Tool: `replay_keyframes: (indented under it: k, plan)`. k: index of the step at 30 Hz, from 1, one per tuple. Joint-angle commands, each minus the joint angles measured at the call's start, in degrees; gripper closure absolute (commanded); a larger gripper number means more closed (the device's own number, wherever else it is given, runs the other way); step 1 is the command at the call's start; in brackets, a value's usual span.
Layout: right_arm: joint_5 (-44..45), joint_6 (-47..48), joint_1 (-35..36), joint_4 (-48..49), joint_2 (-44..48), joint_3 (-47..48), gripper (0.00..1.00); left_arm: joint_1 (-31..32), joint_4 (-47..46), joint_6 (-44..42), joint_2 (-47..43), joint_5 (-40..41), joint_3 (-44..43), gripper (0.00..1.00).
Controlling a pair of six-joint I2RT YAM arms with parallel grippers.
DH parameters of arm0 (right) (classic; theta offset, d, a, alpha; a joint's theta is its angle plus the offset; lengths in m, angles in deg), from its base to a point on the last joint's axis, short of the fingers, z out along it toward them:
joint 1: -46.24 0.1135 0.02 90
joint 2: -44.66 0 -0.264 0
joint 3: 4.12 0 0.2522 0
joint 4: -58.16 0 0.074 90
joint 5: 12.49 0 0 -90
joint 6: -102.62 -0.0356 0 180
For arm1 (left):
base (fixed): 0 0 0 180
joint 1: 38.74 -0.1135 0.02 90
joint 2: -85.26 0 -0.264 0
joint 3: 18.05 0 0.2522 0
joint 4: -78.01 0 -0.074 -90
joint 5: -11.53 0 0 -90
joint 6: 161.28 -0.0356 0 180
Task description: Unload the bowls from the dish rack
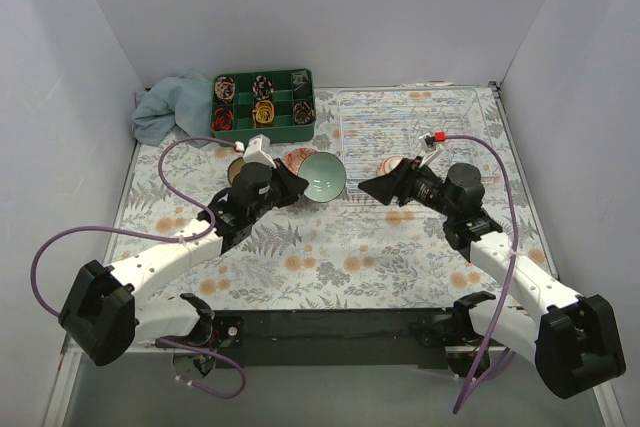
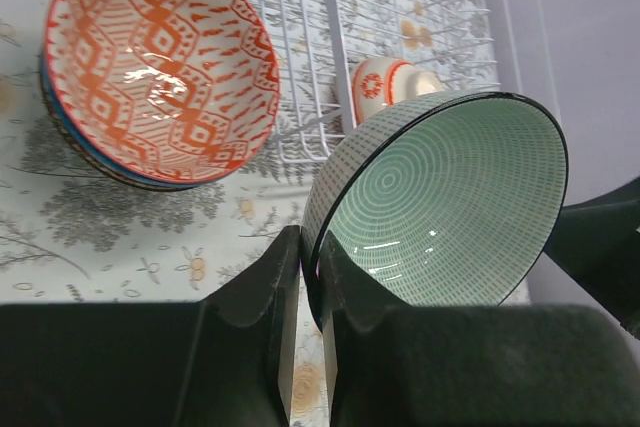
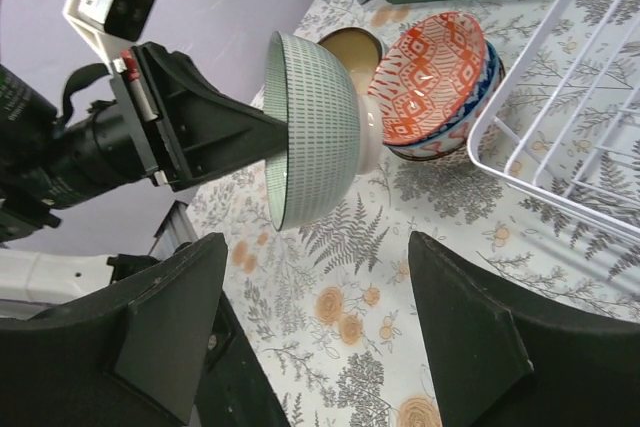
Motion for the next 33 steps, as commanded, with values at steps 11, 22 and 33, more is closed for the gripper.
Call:
replay_keyframes:
  k: [11,22,33]
  plan:
    - [9.8,14.9,-0.4,-14.9,5.8,2.6,0.18,-3.2,19.3,-12.0,8.4,10.8,-19.8,1.0]
    - [14.5,19.0,-0.4,-21.0,9.5,2.7,0.18,-9.1,25.1,-13.7,21.3,5.0,-28.7,1.0]
    - [16.6,20.9,-0.4,-22.9,9.0,3.3,0.18,-9.6,26.2,-15.5,21.4,4.0,-29.4,0.49]
